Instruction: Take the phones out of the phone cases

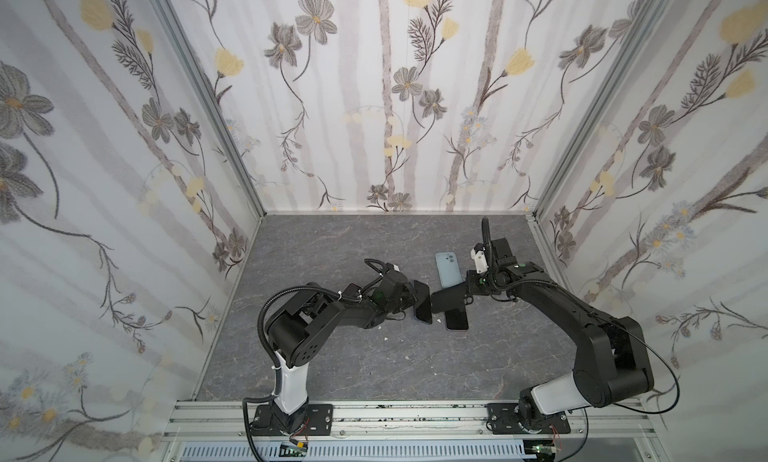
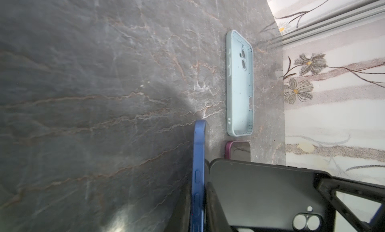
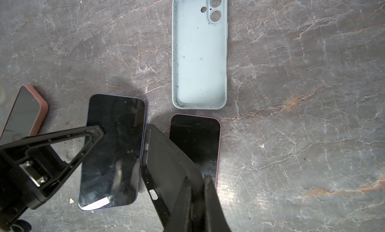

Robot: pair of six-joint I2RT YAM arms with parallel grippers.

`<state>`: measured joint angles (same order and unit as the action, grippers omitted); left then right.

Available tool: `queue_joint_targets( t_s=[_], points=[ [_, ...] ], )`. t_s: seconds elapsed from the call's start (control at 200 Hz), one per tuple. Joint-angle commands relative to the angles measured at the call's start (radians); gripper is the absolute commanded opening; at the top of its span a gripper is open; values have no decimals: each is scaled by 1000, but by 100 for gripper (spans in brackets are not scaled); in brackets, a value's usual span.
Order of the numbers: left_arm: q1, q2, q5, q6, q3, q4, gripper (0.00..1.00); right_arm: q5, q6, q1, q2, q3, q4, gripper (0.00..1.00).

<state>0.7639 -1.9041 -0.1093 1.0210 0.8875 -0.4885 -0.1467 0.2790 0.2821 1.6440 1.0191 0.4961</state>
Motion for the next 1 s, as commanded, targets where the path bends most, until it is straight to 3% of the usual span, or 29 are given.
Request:
queue_joint_targets(
  t_s=[0.0,0.55,0.734,0.904,0.994],
  points=[
    [-3,1,-1,19,-16,29,19,31,-22,-1,1,4,-17,0],
    [-31,3,5,-2,-41,32,38,-24,-57,0,-8,13,-6,0],
    [-52,46,77,-14,-73,99,44,-2,-62,0,-41,55,27,0],
    [-54,183,173,-154,-74,179,50,26,-88,0,-143,106,69,0],
    [-60,283,168,-309,-63,179,54,-19,-105,2,-213,116,47,0]
  ],
)
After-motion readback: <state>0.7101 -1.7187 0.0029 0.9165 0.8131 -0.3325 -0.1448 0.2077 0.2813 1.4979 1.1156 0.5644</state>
